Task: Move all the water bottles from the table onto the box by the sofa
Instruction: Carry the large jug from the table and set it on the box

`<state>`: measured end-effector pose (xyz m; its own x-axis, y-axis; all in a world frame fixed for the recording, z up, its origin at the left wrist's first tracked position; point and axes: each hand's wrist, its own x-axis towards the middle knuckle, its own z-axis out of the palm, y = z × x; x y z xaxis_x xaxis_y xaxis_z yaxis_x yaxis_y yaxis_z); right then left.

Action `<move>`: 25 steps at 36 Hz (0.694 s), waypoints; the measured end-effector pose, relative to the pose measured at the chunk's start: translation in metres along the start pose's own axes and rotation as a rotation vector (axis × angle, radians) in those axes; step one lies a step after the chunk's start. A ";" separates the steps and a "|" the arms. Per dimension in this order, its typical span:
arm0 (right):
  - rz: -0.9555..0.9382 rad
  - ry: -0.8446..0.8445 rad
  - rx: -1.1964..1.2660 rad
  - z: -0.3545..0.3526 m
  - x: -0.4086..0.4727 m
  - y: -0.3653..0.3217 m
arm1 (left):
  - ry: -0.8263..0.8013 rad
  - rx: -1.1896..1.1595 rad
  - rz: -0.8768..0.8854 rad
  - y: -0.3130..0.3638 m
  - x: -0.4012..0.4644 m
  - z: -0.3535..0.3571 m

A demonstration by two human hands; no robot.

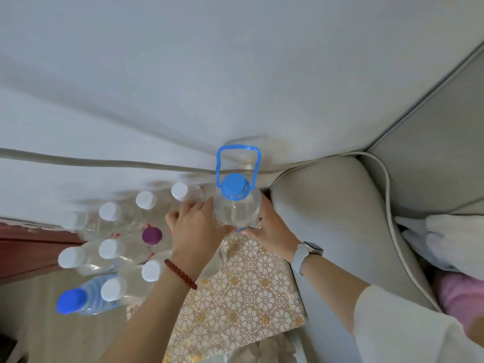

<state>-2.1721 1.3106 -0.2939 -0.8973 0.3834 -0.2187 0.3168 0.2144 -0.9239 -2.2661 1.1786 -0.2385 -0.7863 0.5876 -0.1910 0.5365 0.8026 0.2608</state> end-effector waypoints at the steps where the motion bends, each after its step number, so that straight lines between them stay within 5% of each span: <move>1: 0.002 -0.011 -0.016 -0.001 -0.001 -0.003 | 0.007 -0.001 0.000 -0.002 -0.002 0.000; 10: 0.043 0.045 0.079 0.000 -0.011 -0.010 | 0.062 -0.169 -0.010 -0.008 -0.006 -0.003; 25: 0.088 0.042 0.004 0.004 -0.017 -0.018 | 0.007 -0.086 0.002 -0.008 -0.007 -0.010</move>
<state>-2.1640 1.2963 -0.2745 -0.8525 0.4379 -0.2857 0.3922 0.1744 -0.9032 -2.2681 1.1676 -0.2299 -0.7873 0.5885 -0.1840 0.5104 0.7894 0.3412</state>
